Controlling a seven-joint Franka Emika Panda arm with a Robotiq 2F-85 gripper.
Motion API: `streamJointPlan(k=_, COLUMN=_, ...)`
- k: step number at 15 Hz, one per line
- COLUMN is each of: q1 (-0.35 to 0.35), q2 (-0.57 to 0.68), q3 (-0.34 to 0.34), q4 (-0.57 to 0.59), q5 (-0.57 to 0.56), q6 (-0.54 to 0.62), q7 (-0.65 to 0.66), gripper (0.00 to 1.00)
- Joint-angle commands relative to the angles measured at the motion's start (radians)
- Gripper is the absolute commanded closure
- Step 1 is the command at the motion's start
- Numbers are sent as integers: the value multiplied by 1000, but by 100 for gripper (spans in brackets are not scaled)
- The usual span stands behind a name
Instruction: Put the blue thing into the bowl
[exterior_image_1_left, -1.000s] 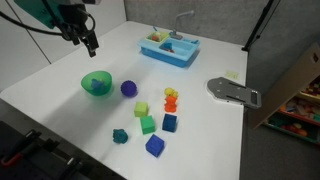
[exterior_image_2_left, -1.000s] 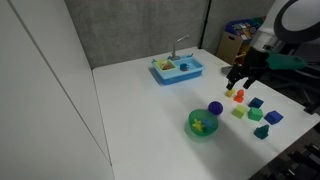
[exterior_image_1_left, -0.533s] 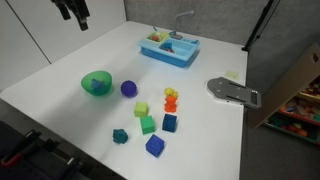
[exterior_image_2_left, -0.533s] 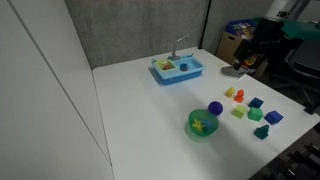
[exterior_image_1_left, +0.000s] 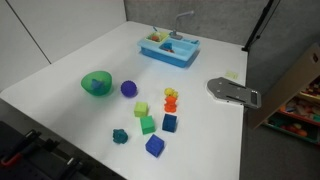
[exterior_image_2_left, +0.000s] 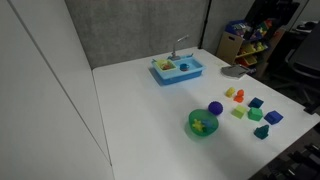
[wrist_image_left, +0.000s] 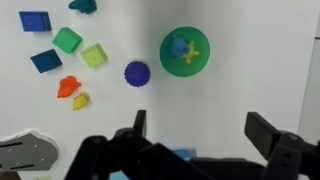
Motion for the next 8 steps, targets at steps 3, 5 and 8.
streamJointPlan(k=3, q1=-1, q2=-24, q3=23, q4=115, q5=-127, q6=-131, q7=110, gripper=0)
streamJointPlan(k=5, q1=5, q2=-27, q3=14, q4=89, q5=-102, q6=-103, q7=77, gripper=0)
streamJointPlan(k=8, q1=5, q2=-28, q3=14, q4=98, q5=-102, q6=-116, q7=77, gripper=0)
